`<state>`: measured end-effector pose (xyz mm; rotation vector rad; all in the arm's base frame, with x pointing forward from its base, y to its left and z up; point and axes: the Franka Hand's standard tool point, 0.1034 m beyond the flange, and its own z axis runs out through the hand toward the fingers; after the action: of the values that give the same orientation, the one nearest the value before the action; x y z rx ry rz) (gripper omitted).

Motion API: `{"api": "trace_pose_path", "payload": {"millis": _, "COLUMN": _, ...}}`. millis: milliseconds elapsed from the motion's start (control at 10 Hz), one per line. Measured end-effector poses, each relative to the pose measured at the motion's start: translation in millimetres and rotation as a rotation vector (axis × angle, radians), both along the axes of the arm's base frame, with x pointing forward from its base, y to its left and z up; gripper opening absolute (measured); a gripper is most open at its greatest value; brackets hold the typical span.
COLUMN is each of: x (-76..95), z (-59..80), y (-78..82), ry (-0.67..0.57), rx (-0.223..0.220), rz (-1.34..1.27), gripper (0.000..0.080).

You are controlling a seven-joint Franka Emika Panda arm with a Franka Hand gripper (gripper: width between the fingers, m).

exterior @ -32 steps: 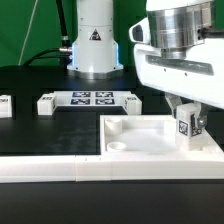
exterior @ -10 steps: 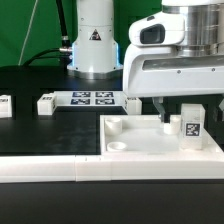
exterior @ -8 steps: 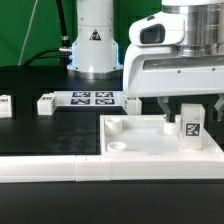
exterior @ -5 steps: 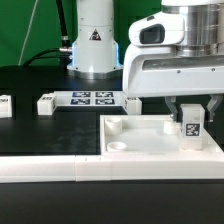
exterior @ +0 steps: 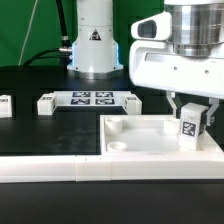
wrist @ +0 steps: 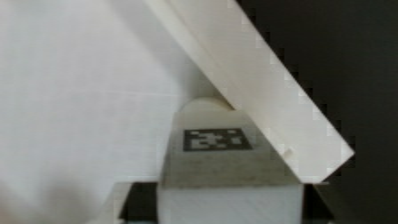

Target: Assemble one leg

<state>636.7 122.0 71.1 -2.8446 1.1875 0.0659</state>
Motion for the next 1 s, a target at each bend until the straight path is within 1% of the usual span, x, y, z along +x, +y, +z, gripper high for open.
{"api": "trace_pose_path", "payload": {"millis": 200, "x": 0.9, "z": 0.0, "y": -0.2, "ry": 0.013, "rx": -0.001, "rz": -0.24, "gripper": 0.029}}
{"api": "trace_pose_path", "payload": {"millis": 600, "x": 3.4, "z": 0.7, "y": -2.2, "ry": 0.043, "rx": 0.022, "rz": -0.778, "gripper": 0.0291}}
{"api": "trace_pose_path", "payload": {"millis": 1000, "x": 4.4, "z": 1.3, "y": -3.4, "ry": 0.064, "rx": 0.026, "rz": -1.028, "gripper": 0.0291}}
